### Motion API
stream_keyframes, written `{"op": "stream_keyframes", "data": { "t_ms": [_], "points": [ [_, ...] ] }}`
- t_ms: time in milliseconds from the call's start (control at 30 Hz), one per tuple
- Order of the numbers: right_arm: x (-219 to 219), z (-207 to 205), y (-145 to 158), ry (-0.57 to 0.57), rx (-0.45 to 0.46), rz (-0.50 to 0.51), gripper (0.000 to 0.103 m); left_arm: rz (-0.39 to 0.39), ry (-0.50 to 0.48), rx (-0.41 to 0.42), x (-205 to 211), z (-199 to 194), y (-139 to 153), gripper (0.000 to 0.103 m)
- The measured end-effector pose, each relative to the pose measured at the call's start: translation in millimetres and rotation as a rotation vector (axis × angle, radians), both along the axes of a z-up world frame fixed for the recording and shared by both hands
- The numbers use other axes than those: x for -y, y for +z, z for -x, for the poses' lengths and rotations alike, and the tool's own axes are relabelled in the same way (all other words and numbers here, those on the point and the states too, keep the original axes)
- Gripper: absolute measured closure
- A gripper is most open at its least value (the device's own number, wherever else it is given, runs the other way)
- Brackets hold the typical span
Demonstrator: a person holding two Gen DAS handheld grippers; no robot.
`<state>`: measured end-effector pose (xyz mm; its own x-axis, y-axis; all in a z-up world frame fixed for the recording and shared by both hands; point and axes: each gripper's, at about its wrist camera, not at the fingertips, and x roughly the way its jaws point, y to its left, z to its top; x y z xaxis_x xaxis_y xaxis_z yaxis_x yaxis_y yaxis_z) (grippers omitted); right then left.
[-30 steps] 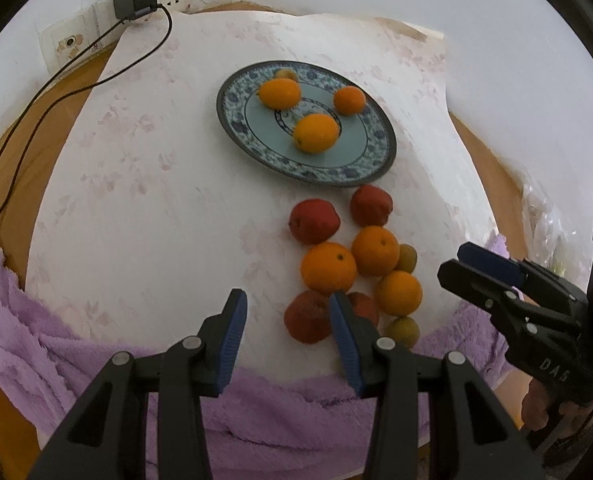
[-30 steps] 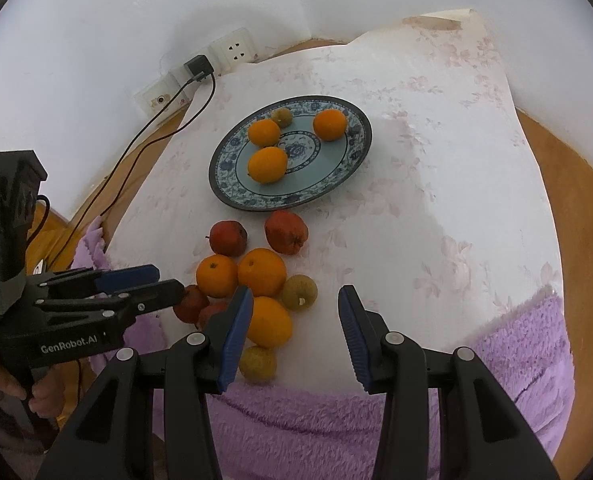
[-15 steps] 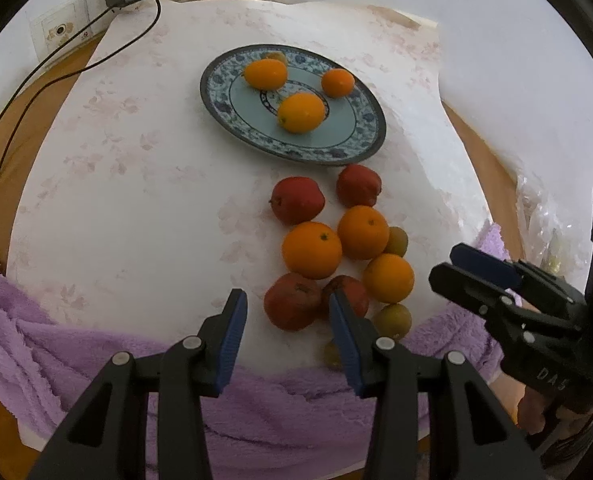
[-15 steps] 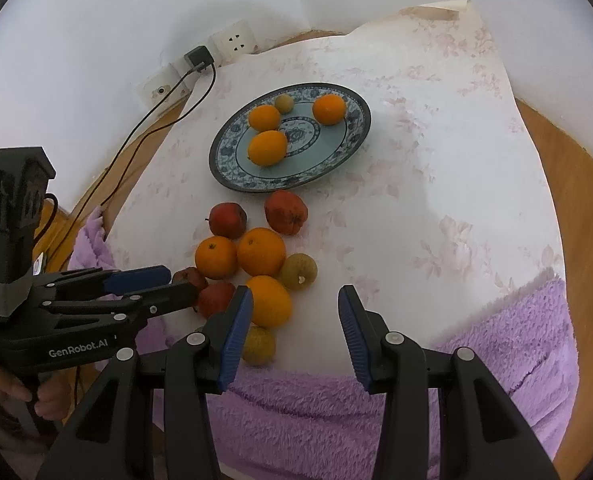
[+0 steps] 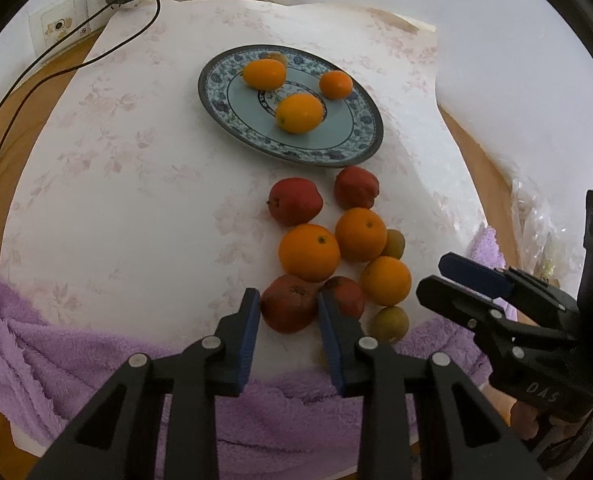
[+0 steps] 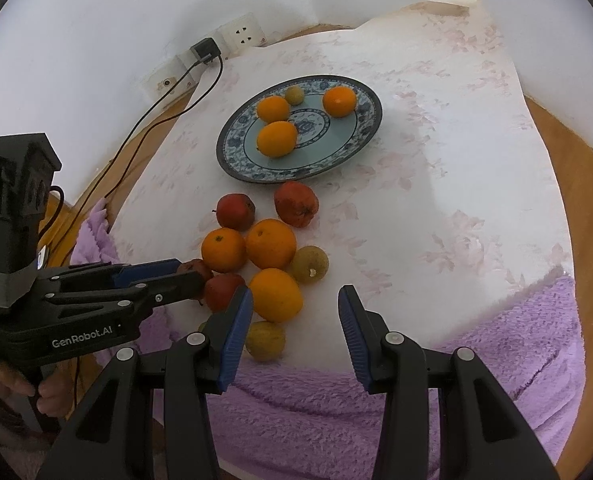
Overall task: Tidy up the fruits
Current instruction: 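Grasp a red apple with the left tool while the right tool grasps an orange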
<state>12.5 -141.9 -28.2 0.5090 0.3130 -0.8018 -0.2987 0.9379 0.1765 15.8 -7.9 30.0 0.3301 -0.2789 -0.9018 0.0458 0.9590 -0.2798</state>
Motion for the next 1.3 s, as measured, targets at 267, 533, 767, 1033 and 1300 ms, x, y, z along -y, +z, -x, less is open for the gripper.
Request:
{"op": "stream_keyframes", "data": {
  "t_ms": [267, 533, 767, 1033, 1300],
  "points": [
    [-5, -2, -5, 0.012, -0.017, -0.004, 0.057, -0.014, 0.026, 0.007, -5, -1, 2, 0.072],
    [-14, -6, -13, 0.040, -0.037, 0.007, 0.057, -0.028, 0.043, 0.024, -14, 0, 6, 0.073],
    [-20, -10, -19, 0.051, -0.055, 0.008, 0.058, -0.029, 0.056, 0.024, -19, 1, 6, 0.073],
    [-16, -14, -27, 0.024, -0.085, -0.020, 0.060, -0.024, 0.053, 0.026, -19, 1, 5, 0.072],
    [-18, -13, -27, 0.025, -0.069, -0.013, 0.067, -0.030, 0.043, 0.031, -18, 4, 7, 0.073]
  ]
}}
